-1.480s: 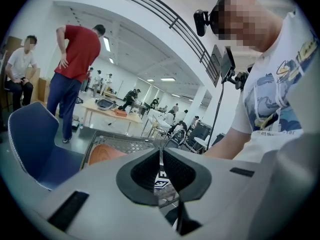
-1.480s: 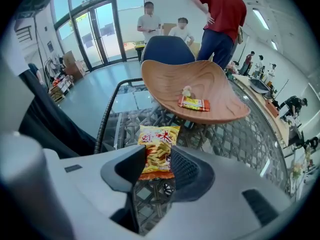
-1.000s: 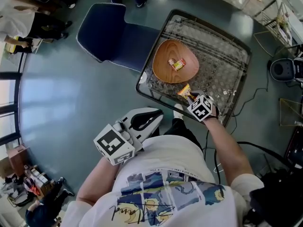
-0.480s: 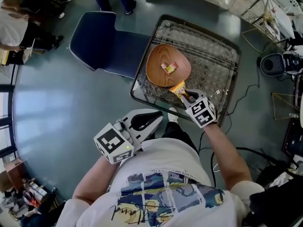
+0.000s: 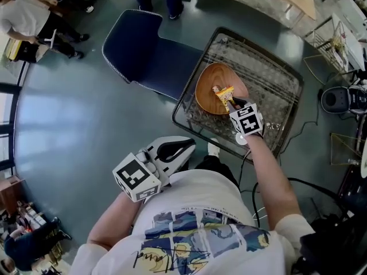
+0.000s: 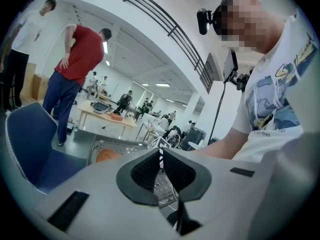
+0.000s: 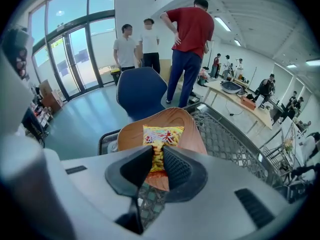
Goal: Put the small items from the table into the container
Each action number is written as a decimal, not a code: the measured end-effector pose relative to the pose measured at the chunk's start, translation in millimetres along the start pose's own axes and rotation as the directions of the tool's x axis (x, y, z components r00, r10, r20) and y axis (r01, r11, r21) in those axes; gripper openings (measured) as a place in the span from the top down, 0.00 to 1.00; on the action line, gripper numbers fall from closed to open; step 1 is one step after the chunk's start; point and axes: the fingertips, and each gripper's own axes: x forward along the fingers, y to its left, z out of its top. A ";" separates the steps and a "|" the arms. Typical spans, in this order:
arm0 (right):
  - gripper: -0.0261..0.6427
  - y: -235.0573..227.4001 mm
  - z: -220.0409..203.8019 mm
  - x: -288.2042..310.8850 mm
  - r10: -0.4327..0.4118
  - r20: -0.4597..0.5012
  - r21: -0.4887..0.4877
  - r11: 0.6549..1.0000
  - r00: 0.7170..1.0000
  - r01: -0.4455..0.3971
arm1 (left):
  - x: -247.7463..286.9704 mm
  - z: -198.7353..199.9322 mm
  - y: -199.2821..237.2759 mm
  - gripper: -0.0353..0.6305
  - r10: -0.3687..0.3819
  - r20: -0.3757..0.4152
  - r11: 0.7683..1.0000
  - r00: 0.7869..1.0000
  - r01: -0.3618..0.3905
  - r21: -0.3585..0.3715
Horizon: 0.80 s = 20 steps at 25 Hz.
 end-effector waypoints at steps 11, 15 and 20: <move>0.85 -12.5 11.2 61.1 -0.041 -0.115 0.095 0.994 0.993 0.052 | -56.2 4.2 38.9 0.93 0.095 0.051 0.995 0.994 -0.093 -0.041; 0.85 -12.7 12.7 66.9 -0.057 -0.140 0.111 0.991 0.989 0.073 | -64.2 5.6 48.2 0.93 0.088 0.054 0.995 0.995 -0.085 -0.047; 0.85 -11.7 12.7 63.7 -0.061 -0.138 0.128 0.989 0.989 0.079 | -67.9 7.6 52.6 0.93 0.066 0.051 0.997 0.997 -0.064 -0.042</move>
